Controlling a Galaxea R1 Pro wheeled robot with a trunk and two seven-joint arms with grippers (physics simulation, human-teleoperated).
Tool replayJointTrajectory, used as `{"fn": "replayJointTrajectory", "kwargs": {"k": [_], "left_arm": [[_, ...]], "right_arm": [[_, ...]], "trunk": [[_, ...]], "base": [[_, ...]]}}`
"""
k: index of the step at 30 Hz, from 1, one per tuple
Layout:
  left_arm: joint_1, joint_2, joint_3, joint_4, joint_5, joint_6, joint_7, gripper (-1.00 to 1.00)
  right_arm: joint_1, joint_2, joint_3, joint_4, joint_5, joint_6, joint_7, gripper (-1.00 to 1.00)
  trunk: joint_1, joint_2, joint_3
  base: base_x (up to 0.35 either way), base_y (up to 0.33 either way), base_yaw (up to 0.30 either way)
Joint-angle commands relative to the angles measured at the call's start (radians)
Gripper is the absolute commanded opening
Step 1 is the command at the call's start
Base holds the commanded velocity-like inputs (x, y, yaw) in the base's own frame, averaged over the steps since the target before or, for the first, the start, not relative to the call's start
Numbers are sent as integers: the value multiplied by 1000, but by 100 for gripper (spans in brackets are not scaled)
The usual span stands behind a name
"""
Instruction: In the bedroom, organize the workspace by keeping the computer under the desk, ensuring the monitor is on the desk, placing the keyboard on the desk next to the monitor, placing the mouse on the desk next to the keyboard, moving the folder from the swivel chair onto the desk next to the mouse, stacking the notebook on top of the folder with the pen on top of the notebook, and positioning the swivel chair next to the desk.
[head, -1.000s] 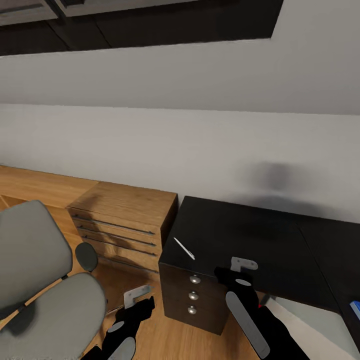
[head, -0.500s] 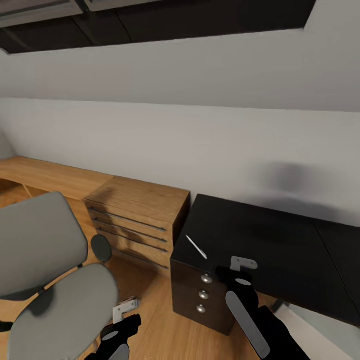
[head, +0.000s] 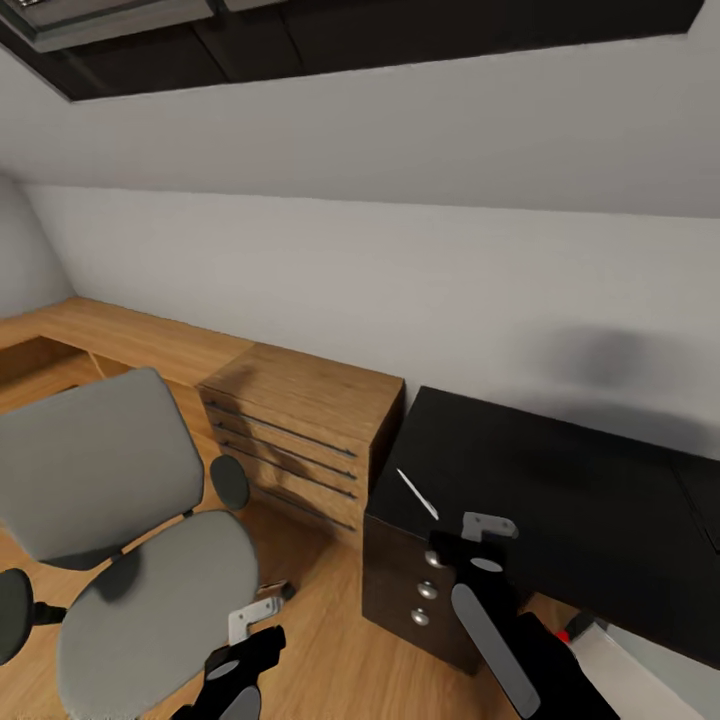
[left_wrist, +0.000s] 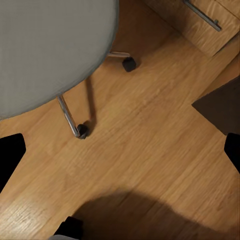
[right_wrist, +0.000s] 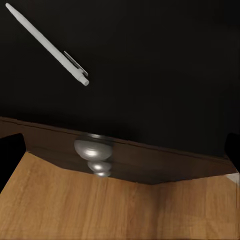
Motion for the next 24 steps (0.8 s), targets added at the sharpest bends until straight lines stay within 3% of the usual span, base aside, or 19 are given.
{"fn": "replayJointTrajectory", "kwargs": {"k": [1, 5, 10, 24], "left_arm": [[-1, 1, -4, -6, 2, 4, 7, 100], [-1, 2, -3, -28, 2, 4, 8, 100], [-1, 3, -1, -49, 2, 4, 8, 100], [-1, 7, -48, -101, 2, 4, 12, 100]], "right_arm": [[-1, -1, 3, -1, 5, 4, -6, 100], [-1, -2, 11, 0, 95, 4, 52, 100], [-1, -8, 15, 3, 169, 3, 138, 100], [-1, -51, 15, 82, 294, -56, 446, 100]], "trunk": [[0, -1, -2], [0, -1, -3], [0, -1, -4], [0, -1, -4]], "base": [[0, 0, 120], [0, 0, 55], [0, 0, 17], [0, 0, 2]]}}
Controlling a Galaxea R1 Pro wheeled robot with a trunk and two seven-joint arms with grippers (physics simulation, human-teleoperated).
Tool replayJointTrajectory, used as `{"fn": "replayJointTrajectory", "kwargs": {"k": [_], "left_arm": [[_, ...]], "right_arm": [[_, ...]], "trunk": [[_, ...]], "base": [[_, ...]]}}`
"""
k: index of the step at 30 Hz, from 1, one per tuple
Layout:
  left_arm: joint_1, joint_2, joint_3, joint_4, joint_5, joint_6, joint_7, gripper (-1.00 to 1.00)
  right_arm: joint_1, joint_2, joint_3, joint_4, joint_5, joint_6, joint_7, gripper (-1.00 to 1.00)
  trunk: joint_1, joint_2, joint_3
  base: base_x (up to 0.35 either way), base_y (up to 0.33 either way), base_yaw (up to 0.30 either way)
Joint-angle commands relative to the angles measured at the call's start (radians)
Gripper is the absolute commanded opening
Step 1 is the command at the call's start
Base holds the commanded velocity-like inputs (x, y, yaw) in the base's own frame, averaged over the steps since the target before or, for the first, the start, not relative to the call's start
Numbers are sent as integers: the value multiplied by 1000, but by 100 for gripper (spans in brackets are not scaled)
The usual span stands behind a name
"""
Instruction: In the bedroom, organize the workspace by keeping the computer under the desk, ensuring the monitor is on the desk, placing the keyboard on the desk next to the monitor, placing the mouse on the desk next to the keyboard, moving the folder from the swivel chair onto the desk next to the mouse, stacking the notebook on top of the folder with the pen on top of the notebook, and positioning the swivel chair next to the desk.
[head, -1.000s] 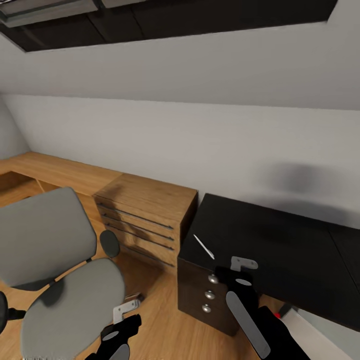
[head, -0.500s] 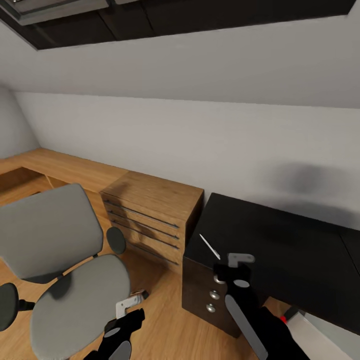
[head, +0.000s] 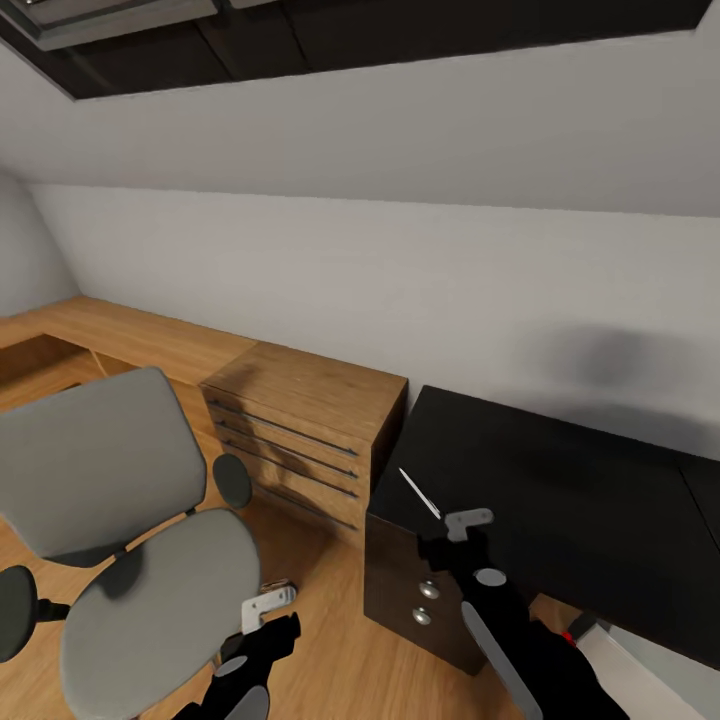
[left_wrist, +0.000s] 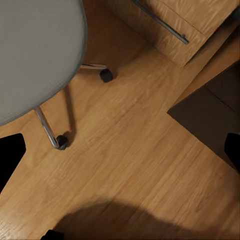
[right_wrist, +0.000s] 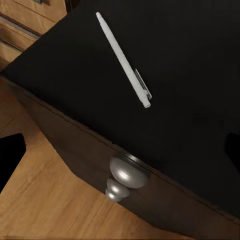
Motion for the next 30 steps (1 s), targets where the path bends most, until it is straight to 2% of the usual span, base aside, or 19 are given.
{"fn": "replayJointTrajectory", "kwargs": {"k": [1, 3, 8, 18, 24, 30], "left_arm": [[-1, 1, -6, -3, 2, 4, 7, 100], [-1, 1, -8, -3, 2, 4, 7, 100], [-1, 2, -10, -3, 2, 4, 7, 100], [-1, 3, -10, -4, 1, 4, 6, 100], [-1, 3, -10, -4, 1, 4, 7, 100], [-1, 3, -10, -5, 1, -10, 5, 100]], "right_arm": [[-1, -4, 1, 31, 20, -21, 34, 100], [-2, -5, -1, 72, 48, -49, 79, 100], [-2, -9, -7, 124, 83, -99, 142, 100], [-3, -24, -13, 166, 100, -177, 182, 100], [-3, -24, -13, 192, 111, -195, 201, 100], [-4, -24, -13, 204, 114, -198, 217, 100]], "trunk": [[0, -1, -1], [0, -1, -1], [0, -1, -1], [0, -1, -1], [0, -1, -1], [0, -1, -1]], "base": [[0, 0, 0], [0, 0, 0], [23, 0, 0], [198, 0, 0], [45, 3, 0], [201, 59, 0]]}}
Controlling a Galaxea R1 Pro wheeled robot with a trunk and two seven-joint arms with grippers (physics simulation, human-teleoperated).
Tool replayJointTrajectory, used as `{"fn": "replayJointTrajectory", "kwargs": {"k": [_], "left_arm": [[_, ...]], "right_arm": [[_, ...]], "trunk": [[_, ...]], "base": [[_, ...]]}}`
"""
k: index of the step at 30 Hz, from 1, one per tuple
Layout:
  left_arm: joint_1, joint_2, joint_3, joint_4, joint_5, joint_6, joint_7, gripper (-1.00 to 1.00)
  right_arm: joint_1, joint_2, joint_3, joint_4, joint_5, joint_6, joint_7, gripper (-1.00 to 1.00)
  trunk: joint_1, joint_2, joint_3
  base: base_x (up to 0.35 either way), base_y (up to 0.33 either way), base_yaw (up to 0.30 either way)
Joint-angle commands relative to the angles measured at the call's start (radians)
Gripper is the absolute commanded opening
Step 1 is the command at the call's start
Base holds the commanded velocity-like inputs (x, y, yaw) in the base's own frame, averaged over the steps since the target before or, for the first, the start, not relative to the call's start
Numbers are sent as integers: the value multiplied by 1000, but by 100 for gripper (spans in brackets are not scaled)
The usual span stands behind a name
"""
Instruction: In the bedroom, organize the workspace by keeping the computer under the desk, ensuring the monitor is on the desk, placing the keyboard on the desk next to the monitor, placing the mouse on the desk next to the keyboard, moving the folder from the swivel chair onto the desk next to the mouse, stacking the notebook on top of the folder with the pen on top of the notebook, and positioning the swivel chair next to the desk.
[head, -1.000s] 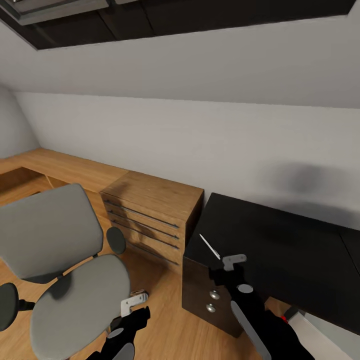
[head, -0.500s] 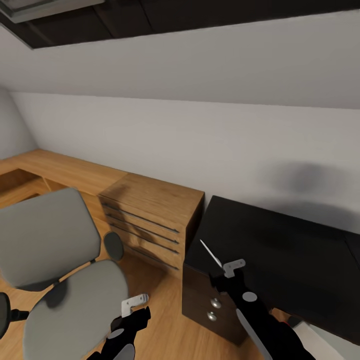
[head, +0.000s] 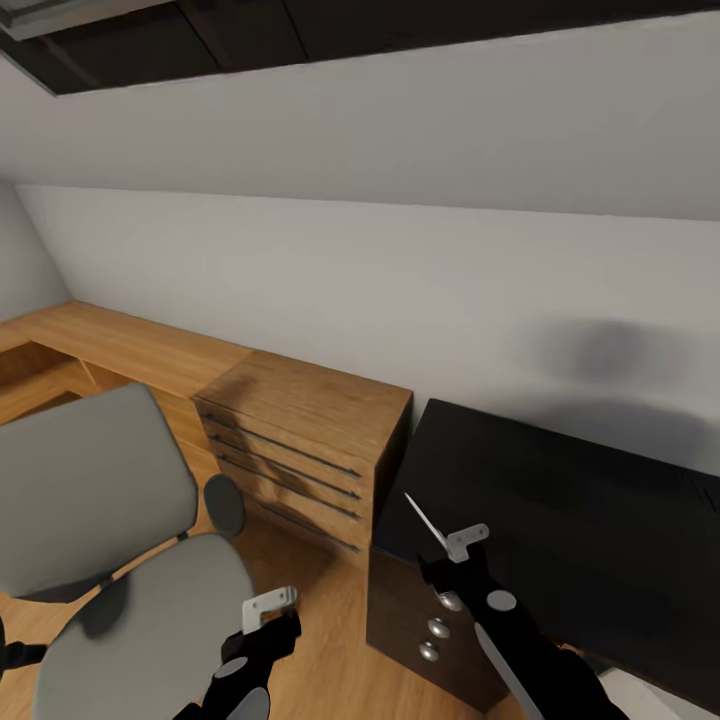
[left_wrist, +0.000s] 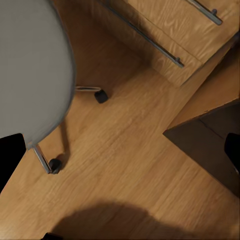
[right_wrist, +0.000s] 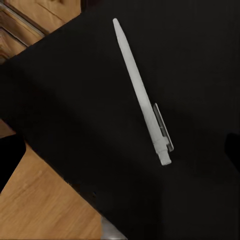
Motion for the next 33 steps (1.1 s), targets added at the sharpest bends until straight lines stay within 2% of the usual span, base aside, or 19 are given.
{"fn": "replayJointTrajectory", "kwargs": {"k": [1, 11, 12, 22, 33], "left_arm": [[-1, 1, -3, -2, 2, -3, 5, 100], [-1, 1, -3, -2, 2, -16, 3, 100], [-1, 1, -3, -2, 2, -18, 3, 100], [-1, 1, -3, -3, 2, -18, 3, 100], [-1, 0, -4, -2, 3, -18, 3, 100]], "right_arm": [[-2, -1, 5, 12, -10, 4, -4, 100], [-16, 4, 8, 150, -10, -48, 14, 100], [-33, 5, 9, 202, -11, -69, 16, 100], [-56, 5, 8, 270, -11, -87, 46, 100], [-153, 5, 8, 470, -13, -169, 73, 100]], "trunk": [[1, -1, -1], [1, -1, -1], [1, -1, -1], [1, -1, -1], [1, -1, -1]], "base": [[193, 52, 0], [69, 19, 0], [7, 2, 0], [2, 0, 0], [0, 0, 0]]}}
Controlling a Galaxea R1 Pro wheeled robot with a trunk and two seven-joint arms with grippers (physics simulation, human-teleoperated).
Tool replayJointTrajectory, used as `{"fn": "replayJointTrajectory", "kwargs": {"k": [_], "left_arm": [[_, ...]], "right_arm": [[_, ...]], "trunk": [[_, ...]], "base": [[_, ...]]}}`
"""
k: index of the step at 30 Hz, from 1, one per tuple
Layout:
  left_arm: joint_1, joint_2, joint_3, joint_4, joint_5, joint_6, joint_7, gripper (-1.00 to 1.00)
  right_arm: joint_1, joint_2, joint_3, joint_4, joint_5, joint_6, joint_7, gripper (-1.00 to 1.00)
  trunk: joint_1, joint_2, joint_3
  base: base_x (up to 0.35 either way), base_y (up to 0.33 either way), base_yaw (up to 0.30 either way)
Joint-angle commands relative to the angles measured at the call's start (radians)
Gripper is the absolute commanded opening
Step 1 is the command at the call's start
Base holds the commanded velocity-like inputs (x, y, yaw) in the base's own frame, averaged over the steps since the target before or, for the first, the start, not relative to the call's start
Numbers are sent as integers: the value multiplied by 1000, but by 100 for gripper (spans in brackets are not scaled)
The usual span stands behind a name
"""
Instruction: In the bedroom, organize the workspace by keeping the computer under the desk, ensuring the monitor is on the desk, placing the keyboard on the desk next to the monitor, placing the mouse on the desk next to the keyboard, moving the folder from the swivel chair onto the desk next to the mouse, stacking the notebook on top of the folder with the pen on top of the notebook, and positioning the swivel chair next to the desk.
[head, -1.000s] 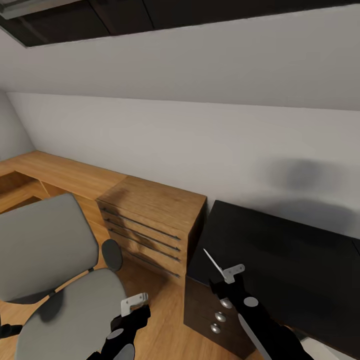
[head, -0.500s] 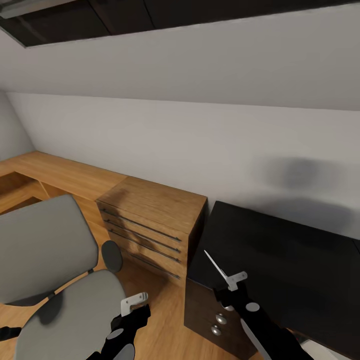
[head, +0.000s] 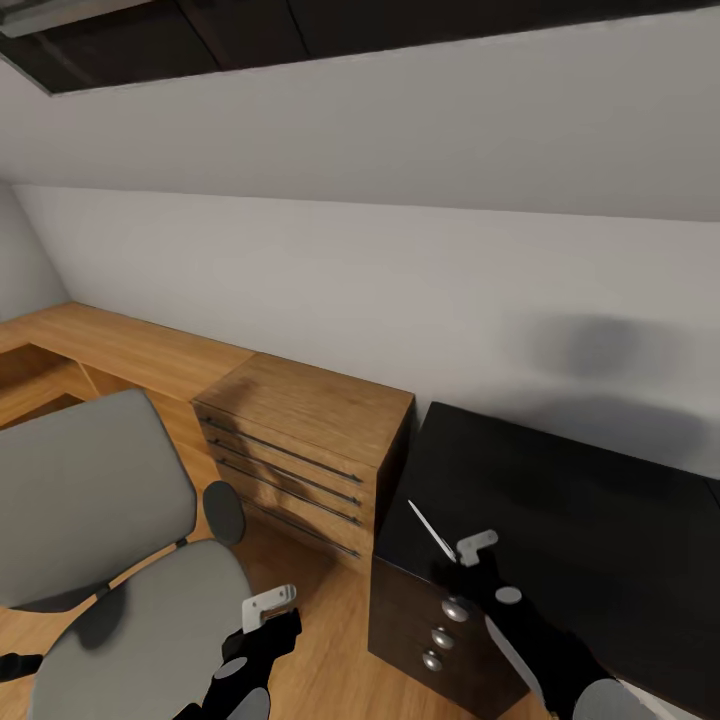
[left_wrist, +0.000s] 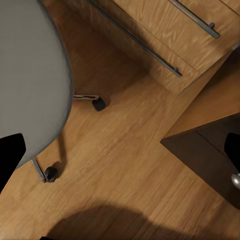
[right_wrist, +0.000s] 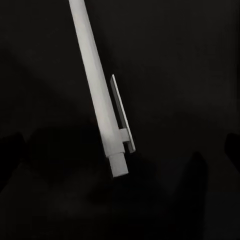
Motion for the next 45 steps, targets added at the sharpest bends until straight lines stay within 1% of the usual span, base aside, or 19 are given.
{"fn": "replayJointTrajectory", "kwargs": {"k": [1, 10, 24, 45], "left_arm": [[-1, 1, -3, -2, 2, 5, 7, 100], [-1, 1, -3, -2, 2, 5, 7, 100], [-1, 1, -3, -3, 2, 5, 7, 100], [-1, 1, -4, -3, 3, 5, 7, 100]], "right_arm": [[-4, -2, 5, 70, -4, 4, -2, 100], [-18, 0, 6, 102, -3, -10, 12, 100], [-23, 9, 7, 108, -1, -8, 13, 100], [-23, 11, 7, 109, -1, -8, 15, 100]], "trunk": [[0, -1, -1], [0, -1, -1], [0, -1, -1], [0, -1, -1]], "base": [[0, 0, 0], [0, 0, 0], [0, 0, 0], [0, 0, 0]]}}
